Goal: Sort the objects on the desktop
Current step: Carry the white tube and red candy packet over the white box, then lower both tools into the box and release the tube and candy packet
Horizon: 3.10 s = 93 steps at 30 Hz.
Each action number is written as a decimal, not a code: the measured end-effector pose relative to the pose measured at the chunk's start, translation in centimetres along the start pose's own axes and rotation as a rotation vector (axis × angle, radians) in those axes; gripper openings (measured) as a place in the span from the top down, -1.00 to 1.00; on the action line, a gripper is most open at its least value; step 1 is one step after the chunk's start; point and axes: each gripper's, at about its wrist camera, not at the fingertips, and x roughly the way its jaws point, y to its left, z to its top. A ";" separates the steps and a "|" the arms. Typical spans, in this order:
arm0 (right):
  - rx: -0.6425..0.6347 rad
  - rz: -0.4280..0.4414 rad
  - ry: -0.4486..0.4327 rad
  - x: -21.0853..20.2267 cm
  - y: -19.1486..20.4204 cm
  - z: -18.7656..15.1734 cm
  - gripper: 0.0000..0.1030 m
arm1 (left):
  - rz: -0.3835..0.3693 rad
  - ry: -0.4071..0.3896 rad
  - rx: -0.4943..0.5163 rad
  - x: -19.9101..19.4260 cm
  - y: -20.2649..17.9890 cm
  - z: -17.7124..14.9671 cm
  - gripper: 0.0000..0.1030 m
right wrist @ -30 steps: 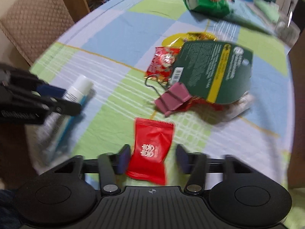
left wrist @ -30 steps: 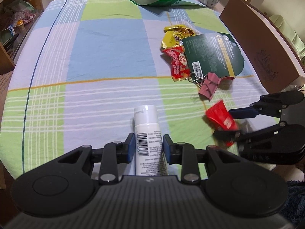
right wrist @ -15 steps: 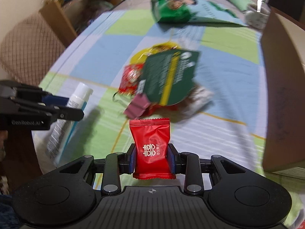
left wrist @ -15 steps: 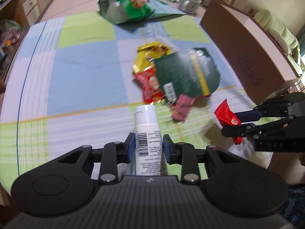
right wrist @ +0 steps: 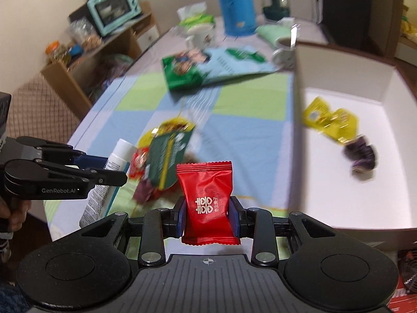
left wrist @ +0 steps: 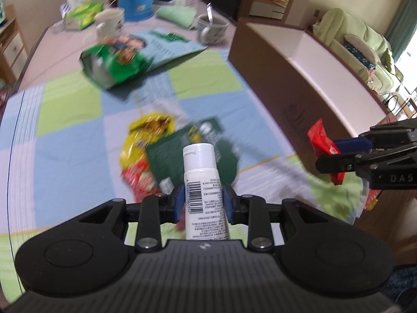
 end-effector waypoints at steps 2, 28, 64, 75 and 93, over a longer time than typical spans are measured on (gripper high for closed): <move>0.012 -0.017 -0.030 -1.3 -1.2 0.5 0.37 | -0.003 -0.024 0.016 -0.1 -1.0 1.4 0.49; 0.166 -0.172 -0.169 -9.1 -15.7 2.0 0.37 | -0.149 -0.157 0.230 2.8 -18.6 14.4 0.49; -0.166 -0.065 0.030 0.0 -25.4 7.5 0.37 | 0.001 0.053 0.044 16.7 -21.7 17.7 0.49; -0.261 -0.035 0.064 2.3 -26.0 9.1 0.37 | 0.017 0.082 0.033 18.6 -21.3 19.0 0.49; -0.396 -0.099 0.085 5.2 -25.6 10.1 0.36 | 0.006 0.115 0.020 21.3 -19.9 20.6 0.49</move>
